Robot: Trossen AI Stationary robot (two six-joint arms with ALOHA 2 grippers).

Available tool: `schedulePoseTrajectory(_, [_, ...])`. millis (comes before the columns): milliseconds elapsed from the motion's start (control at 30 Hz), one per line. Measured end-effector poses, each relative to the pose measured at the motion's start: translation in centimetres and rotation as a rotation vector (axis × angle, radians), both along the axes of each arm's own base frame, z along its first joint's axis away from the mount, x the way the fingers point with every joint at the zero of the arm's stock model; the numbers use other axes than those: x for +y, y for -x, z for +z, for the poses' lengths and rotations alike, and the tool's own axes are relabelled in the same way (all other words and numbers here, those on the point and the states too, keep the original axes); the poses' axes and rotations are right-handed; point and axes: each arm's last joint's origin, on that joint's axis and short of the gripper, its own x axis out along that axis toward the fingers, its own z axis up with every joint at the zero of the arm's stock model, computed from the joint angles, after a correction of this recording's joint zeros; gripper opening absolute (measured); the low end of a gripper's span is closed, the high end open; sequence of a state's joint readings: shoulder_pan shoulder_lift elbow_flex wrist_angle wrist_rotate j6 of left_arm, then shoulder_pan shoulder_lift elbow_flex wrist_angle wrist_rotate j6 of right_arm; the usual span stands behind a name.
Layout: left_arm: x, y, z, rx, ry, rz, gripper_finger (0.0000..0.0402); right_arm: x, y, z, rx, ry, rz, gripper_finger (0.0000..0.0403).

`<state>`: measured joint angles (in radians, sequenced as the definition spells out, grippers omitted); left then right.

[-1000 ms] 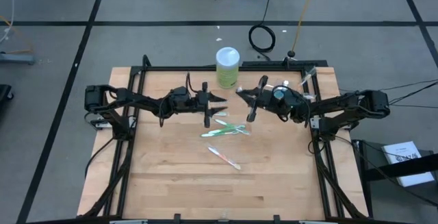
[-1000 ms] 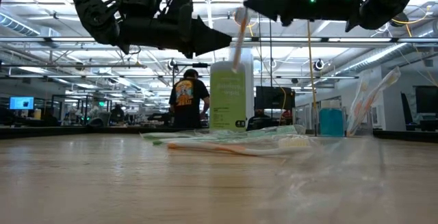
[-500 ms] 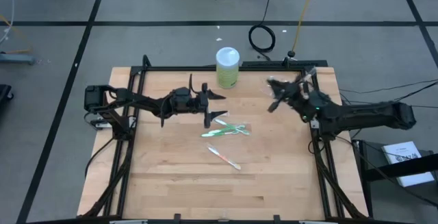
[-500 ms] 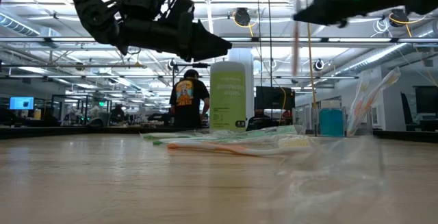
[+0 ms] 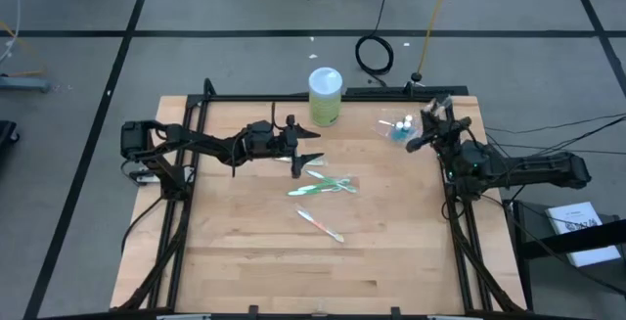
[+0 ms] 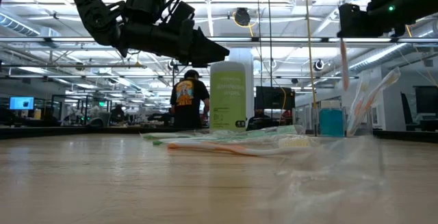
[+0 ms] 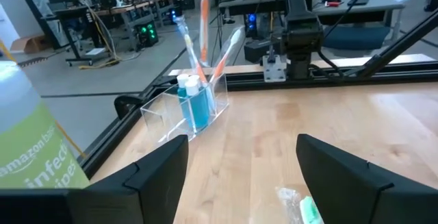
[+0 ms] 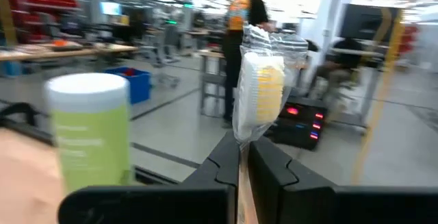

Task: Pick & Place toothbrushing station
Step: Put the orange toothbrush into the transparent organizer

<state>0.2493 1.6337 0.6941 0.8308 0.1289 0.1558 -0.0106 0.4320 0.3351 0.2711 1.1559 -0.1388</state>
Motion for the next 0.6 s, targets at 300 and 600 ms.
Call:
schedulePoseTrajectory(300, [0.6,0.2,-0.3,0.034,0.013,0.022,0.0271,0.2,0.2,-3.4,-0.038,-0.056,-0.093,0.0008])
schedulePoseTrajectory(600, [0.6,0.2,-0.4,0.040,0.027,0.024,0.0271,0.2,0.4,-6.4,-0.115,-0.108,-0.097,0.0008])
